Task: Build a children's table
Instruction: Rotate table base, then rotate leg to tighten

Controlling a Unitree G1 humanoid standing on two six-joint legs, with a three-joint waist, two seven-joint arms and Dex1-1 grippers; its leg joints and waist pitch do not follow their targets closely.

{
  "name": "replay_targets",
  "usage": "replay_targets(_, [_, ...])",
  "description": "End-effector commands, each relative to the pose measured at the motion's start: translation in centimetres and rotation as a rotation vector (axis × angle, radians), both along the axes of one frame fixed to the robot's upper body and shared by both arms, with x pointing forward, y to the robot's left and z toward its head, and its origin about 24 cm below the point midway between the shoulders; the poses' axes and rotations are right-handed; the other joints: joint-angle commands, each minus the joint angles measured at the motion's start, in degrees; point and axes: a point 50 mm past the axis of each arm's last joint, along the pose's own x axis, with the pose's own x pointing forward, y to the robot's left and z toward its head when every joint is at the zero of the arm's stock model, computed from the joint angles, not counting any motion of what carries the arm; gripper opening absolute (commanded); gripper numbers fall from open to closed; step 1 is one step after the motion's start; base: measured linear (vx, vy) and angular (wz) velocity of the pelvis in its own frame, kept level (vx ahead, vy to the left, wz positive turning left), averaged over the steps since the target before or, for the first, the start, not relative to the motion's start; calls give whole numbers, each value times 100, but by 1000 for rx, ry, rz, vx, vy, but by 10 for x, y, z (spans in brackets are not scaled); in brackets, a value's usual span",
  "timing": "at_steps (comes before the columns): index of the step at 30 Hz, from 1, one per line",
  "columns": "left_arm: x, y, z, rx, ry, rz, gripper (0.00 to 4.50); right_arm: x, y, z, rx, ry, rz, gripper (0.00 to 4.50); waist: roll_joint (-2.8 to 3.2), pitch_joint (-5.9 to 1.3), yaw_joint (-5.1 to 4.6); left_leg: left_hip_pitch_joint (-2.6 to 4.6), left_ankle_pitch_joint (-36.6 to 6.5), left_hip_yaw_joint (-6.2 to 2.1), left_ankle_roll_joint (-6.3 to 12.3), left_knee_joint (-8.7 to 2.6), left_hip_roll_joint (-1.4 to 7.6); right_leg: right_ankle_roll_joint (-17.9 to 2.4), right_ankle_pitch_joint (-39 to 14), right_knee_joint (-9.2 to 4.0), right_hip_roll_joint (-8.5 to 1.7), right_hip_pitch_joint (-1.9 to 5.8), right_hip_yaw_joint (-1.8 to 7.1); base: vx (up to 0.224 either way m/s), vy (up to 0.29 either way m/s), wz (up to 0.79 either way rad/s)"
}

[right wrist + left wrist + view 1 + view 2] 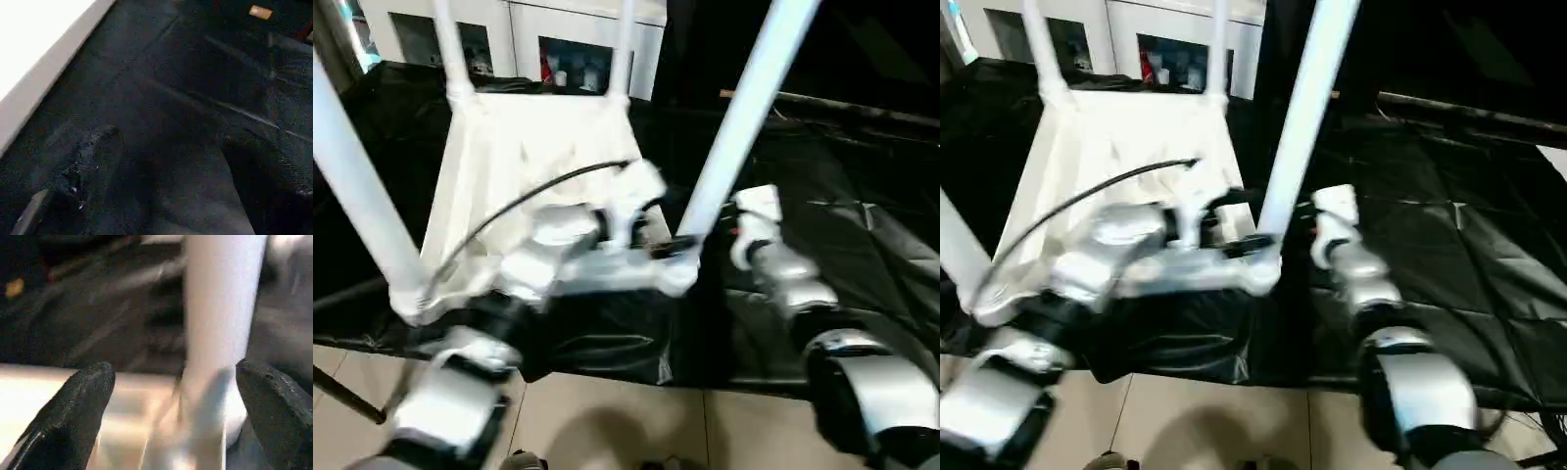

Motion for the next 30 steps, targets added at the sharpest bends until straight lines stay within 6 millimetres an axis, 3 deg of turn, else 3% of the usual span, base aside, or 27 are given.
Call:
replay_targets(1, [-6, -6, -8, 31, 46, -63, 425, -3, -4, 2, -27, -6, 76, 364, 77, -422, 45, 95, -927, -3, 148, -350, 22, -1318, -378, -328, -251, 313, 170, 0, 0, 0])
replay_targets(5, [-8, 0, -23, 134, 113, -57, 388, -15, -17, 0, -132, 21, 262, 364, 80, -410, 94, 100, -929, 7, 235, -344, 39, -1443, -160, -337, -247, 306, 164, 0, 0, 0])
replay_targets(6, [-7, 2, -25, 154, 123, -52, 388, -19, -21, 1, -145, 25, 302, 364, 116, -406, 133, 112, -997, -1, 224, -353, 42, -1436, -243, -346, -257, 313, 168, 0, 0, 0])
replay_targets(8, [-6, 4, -26, 162, 129, -46, 362, -22, -24, 3, -145, 26, 335, 364, 85, -404, 159, 109, -1064, -3, 221, -357, 39, -1404, -300, -363, -255, 325, 173, 0, 0, 0])
replay_targets(10, [-4, 6, -25, 171, 134, -39, 356, -32, -31, 8, -131, 34, 431, 364, 115, -378, 174, 106, -1239, -12, 214, -371, 32, -1377, -463, -405, -249, 339, 173, 0, 0, 0])
replay_targets(11, [-3, 7, -26, 182, 140, -42, 351, -37, -33, 11, -120, 42, 489, 364, 98, -370, 173, 97, -1261, -17, 229, -376, 24, -1328, -522, -420, -234, 351, 170, 0, 0, 0])
replay_targets(12, [-3, 8, -26, 200, 149, -56, 339, -46, -34, 15, -114, 51, 579, 364, 149, -366, 181, 111, -1370, -27, 271, -385, 24, -1281, -641, -447, -234, 350, 170, 0, 0, 0])
replay_targets(13, [-2, 8, -26, 209, 155, -62, 324, -50, -35, 17, -114, 58, 623, 364, 128, -357, 169, 97, -1464, -40, 279, -395, 32, -1236, -807, -462, -246, 352, 166, 0, 0, 0])
replay_targets(14, [-2, 9, -26, 213, 157, -63, 324, -52, -35, 18, -114, 60, 636, 364, 122, -359, 170, 94, -1501, -51, 257, -395, 36, -1229, -939, -460, -262, 349, 161, 0, 0, 0])
replay_targets(15, [-2, 9, -26, 226, 160, -71, 305, -56, -37, 22, -110, 69, 669, 364, 167, -351, 155, 98, -1614, -65, 185, -412, 31, -1166, -1298, -511, -270, 349, 156, 0, 0, 0])
replay_targets(16, [-1, 10, -26, 235, 167, -68, 305, -58, -39, 24, -104, 74, 684, 364, 190, -353, 144, 97, -1619, -72, 166, -410, 30, -1181, -1304, -500, -271, 343, 159, 0, 0, 0])
replay_targets(18, [0, 11, -27, 244, 175, -68, 283, -60, -40, 27, -100, 80, 700, 364, 156, -349, 135, 103, -1638, -63, 175, -402, 24, -1184, -1359, -513, -258, 336, 155, 0, 0, 0])
replay_targets(19, [0, 11, -27, 250, 187, -77, 275, -63, -40, 29, -99, 89, 721, 364, 254, -351, 151, 114, -1600, -65, 177, -396, 19, -1233, -1305, -512, -265, 330, 166, 0, 0, 0])
replay_targets(22, [0, 11, -27, 254, 221, -105, 249, -75, -38, 30, -105, 131, 781, 364, 222, -358, 176, 92, -1333, -56, 284, -379, 12, -1293, -995, -487, -252, 361, 166, 0, 0, 0])
replay_targets(25, [0, 9, -28, 248, 237, -115, 225, -79, -35, 31, -100, 147, 796, 364, 266, -373, 174, 90, -1238, -55, 331, -375, 21, -1371, -887, -472, -261, 347, 158, 0, 0, 0])
replay_targets(27, [1, 8, -28, 249, 237, -117, 209, -80, -33, 30, -96, 149, 801, 364, 305, -360, 171, 100, -1370, -56, 283, -385, 17, -1348, -1117, -500, -264, 341, 155, 0, 0, 0])
replay_targets(30, [1, 8, -29, 252, 241, -119, 192, -82, -30, 30, -90, 156, 805, 364, 309, -356, 177, 109, -1439, -57, 247, -392, 19, -1290, -1231, -523, -266, 336, 160, 0, 0, 0])
